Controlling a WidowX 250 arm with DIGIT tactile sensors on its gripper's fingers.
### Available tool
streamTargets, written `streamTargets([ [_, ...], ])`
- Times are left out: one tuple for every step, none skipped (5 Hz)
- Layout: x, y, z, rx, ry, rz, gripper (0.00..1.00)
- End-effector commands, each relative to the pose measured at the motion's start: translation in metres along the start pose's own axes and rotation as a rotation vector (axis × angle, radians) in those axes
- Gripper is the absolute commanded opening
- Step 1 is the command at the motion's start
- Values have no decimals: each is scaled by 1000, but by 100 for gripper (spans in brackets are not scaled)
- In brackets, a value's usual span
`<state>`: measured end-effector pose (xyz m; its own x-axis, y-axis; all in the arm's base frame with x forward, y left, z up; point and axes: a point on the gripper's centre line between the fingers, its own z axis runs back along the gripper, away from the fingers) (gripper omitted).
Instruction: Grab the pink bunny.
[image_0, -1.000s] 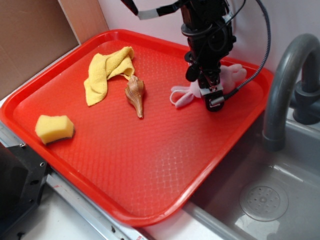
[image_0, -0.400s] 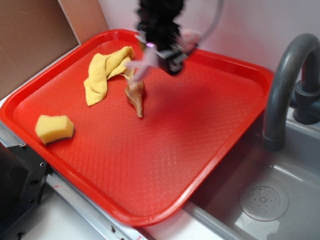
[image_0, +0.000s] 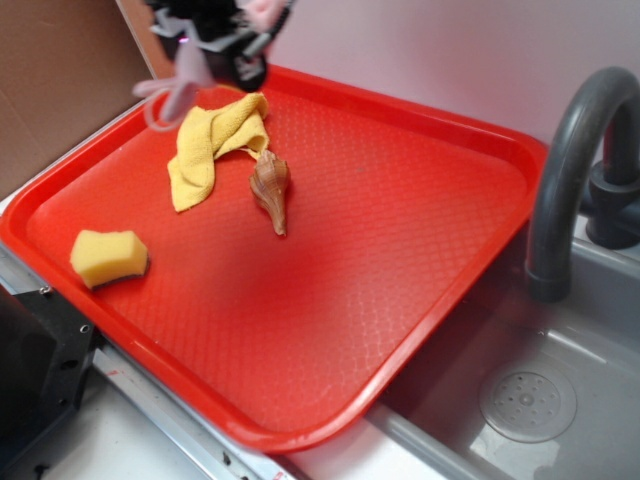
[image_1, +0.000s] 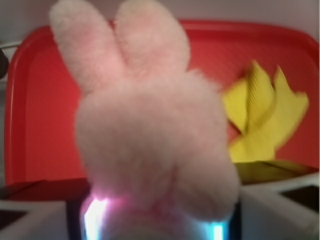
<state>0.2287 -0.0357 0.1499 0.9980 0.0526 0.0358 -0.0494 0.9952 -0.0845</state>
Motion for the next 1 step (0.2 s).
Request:
streamTargets([
  [-18,-8,4,35,-82,126,0],
])
